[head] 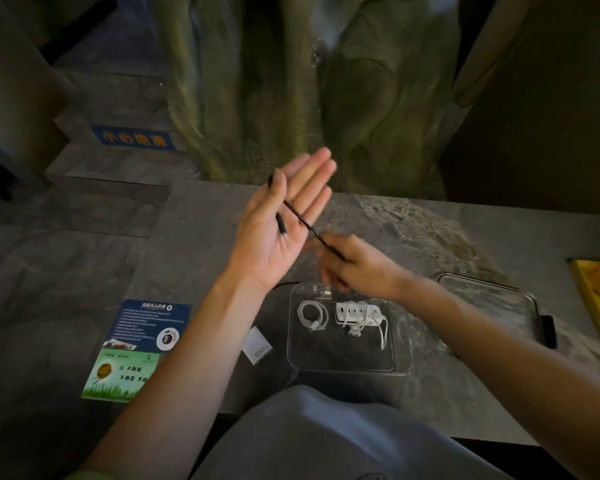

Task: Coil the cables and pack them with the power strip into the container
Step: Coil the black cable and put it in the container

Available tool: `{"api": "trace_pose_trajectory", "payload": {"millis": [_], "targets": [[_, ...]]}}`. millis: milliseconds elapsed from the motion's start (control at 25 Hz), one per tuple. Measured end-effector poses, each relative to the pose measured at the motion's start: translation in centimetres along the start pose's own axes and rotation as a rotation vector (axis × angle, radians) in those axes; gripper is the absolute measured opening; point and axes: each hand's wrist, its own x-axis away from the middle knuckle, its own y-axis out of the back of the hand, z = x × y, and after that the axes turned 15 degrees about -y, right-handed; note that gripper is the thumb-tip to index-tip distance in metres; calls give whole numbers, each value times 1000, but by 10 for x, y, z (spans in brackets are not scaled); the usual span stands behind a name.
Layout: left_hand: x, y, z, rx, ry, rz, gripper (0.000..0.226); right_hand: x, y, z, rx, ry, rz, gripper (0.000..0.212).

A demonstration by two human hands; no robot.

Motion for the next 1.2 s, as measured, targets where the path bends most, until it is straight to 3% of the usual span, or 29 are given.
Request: {"api": "trace_pose_trajectory", "payload": {"millis": [120, 200, 320, 440, 560, 720, 960, 1200], "targets": [[-9, 10, -3, -104, -88, -83, 47, 7, -8, -13, -6, -68, 144, 24], [-8, 19, 5, -457, -102, -80, 46, 10, -7, -15, 209, 4, 96, 22], [-2, 30, 15, -972, -25, 109, 47, 12, 5, -10, 474, 85, 11, 25], [-1, 33, 11, -1179, 178, 405, 40, 16, 31, 4, 534, 158, -74, 14], [2, 23, 4, -1019, 380, 564, 39, 18, 57, 17, 494, 228, -184, 8], [7, 5, -6, -834, 561, 593, 42, 14, 76, 26, 379, 264, -262, 16], [6, -7, -16, -524, 465, 457, 24, 1, 65, 19, -85, 374, -234, 12], [9, -4, -19, -473, 457, 488, 25, 2, 56, 12, -283, 378, -244, 8]]}}
